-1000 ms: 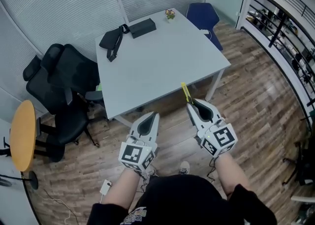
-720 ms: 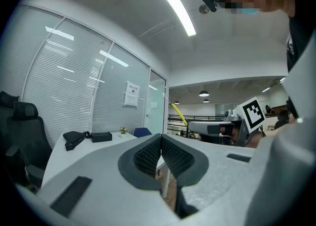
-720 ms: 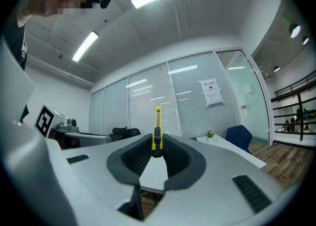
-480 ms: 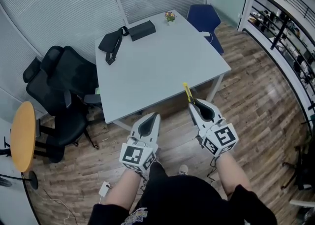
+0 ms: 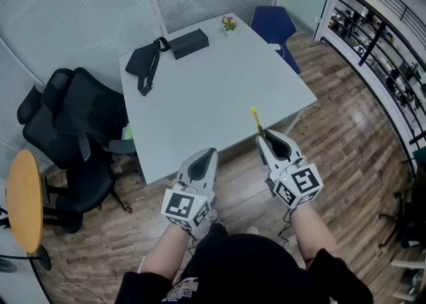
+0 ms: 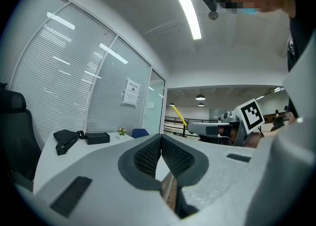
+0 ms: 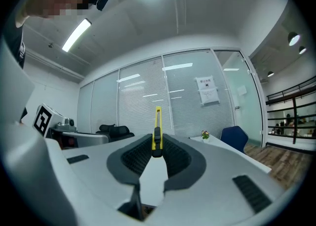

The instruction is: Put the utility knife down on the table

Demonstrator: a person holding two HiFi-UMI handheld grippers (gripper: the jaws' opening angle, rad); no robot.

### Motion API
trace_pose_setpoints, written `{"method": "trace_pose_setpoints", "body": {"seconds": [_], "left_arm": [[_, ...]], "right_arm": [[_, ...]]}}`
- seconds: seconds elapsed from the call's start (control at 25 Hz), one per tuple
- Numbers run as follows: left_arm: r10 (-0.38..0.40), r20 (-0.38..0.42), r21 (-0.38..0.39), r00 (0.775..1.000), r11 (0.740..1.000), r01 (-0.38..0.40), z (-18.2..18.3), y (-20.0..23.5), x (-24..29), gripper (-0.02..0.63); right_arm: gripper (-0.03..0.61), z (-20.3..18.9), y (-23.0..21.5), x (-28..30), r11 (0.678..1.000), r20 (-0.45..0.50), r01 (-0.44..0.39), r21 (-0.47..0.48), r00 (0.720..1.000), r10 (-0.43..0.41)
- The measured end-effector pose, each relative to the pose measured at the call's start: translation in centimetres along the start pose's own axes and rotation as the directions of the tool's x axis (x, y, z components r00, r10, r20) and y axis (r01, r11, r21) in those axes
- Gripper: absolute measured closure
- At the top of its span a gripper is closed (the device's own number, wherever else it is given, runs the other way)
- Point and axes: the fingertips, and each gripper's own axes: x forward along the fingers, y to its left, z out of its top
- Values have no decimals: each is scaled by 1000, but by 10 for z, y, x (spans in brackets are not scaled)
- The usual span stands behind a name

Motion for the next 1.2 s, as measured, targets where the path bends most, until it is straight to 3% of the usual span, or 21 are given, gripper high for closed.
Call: {"method": "trace_pose_setpoints", "body": {"seconds": [0.48, 0.8, 1.2], "left_arm": [[-60, 6, -6, 998, 998, 60, 11, 94, -6, 607], [-59, 9, -15, 998, 998, 59, 10, 119, -3, 609], [-7, -10, -23, 1000, 1000, 7, -1, 138, 33, 608]], "right_arm": [[509, 8, 29, 87, 997, 0, 65, -43, 998, -65], [509, -1, 34, 129, 997, -34, 36, -70, 999, -38], [509, -30, 0, 179, 998, -99, -31, -48, 995, 26]]}}
